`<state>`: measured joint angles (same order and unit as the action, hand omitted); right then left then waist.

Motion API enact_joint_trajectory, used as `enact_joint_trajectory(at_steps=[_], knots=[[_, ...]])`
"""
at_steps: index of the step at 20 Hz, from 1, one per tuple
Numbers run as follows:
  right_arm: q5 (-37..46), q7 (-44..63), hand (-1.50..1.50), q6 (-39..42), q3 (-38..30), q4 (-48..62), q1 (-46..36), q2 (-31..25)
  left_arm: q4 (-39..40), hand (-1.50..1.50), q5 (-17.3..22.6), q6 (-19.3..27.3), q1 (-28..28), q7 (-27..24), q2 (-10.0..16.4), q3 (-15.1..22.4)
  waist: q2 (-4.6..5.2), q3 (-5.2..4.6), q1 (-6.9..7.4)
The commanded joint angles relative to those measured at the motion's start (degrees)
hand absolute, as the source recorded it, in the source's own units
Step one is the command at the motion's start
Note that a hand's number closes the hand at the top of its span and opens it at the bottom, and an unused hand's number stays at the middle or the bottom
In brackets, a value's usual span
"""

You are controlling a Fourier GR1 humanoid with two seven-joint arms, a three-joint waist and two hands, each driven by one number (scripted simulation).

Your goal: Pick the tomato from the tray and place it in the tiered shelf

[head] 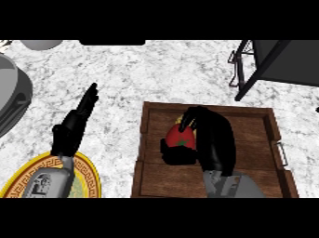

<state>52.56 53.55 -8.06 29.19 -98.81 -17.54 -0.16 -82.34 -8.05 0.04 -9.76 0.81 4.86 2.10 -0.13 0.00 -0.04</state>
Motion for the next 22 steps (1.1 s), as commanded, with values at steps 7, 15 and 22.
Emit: enact_joint_trajectory(at_steps=[7, 15, 22], knots=[[11.00, 16.64, 1.50, 8.55, -2.90, -17.99, -11.34, 0.15, -2.12, 0.00, -0.48, 0.37, 1.28, 1.45, -0.84, 0.71, -0.24, -0.07, -0.06], [15.90, 13.72, 1.50, 15.96, -14.46, -19.03, -20.05, -0.63, -1.44, 0.00, 0.67, -1.42, 0.52, 0.95, 0.54, -0.70, 0.00, -0.04, 0.05], [17.35, 12.68, 1.50, 24.28, -22.14, -20.33, -25.96, -4.78, -0.05, 0.00, 1.46, -2.55, 0.14, 0.19, 1.38, -1.89, -0.08, -0.04, -0.17]])
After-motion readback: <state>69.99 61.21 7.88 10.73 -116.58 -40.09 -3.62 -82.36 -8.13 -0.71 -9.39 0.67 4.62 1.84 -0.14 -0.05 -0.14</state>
